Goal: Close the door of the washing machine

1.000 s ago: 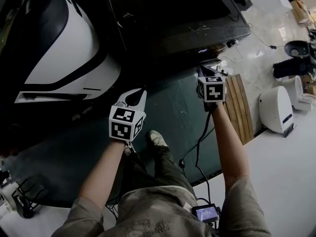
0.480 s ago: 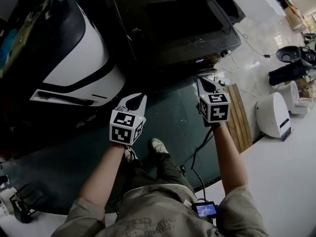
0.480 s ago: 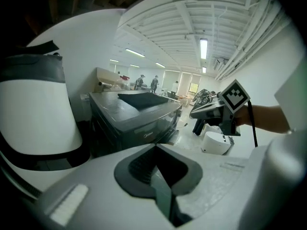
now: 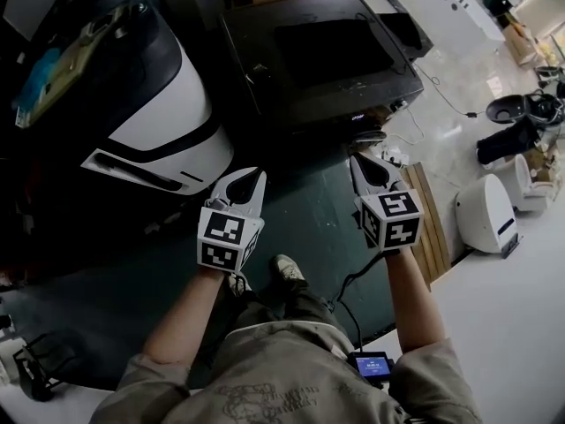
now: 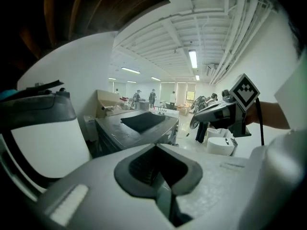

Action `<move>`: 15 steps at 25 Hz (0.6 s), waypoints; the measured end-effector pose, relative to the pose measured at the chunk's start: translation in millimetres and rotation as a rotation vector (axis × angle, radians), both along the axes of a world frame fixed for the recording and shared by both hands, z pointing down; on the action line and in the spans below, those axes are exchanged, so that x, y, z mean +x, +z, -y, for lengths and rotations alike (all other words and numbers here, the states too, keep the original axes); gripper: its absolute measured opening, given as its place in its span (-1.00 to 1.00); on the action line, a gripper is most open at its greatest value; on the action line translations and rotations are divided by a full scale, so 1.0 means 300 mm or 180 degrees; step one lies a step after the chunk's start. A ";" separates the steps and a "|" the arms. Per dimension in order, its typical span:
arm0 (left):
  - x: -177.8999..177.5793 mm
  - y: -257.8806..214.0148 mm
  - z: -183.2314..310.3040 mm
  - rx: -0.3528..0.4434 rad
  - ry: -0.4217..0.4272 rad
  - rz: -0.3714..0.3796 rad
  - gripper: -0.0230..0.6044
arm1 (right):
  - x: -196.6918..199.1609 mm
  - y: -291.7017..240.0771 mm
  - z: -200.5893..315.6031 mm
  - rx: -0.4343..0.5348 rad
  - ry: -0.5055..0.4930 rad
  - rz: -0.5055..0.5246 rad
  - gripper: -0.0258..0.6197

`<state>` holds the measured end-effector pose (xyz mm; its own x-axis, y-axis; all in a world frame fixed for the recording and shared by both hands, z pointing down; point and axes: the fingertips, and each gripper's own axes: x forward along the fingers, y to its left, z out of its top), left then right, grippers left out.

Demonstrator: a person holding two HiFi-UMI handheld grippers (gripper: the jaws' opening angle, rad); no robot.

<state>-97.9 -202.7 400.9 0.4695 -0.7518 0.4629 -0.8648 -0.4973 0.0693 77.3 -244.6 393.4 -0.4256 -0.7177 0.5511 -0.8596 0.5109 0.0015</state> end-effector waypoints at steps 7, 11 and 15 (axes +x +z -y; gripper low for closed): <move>-0.079 -0.182 -0.113 0.0314 0.0002 0.0098 -0.93 | -0.096 -0.245 -0.132 0.0344 -0.0203 0.0122 -0.83; -0.121 -0.259 -0.187 0.0527 0.0054 0.0348 -0.93 | -0.161 -0.339 -0.205 0.0522 -0.0282 0.0148 -0.83; -0.160 -0.315 -0.272 0.0662 0.0118 0.0523 -0.93 | -0.246 -0.415 -0.285 0.0703 -0.0464 0.0081 -0.83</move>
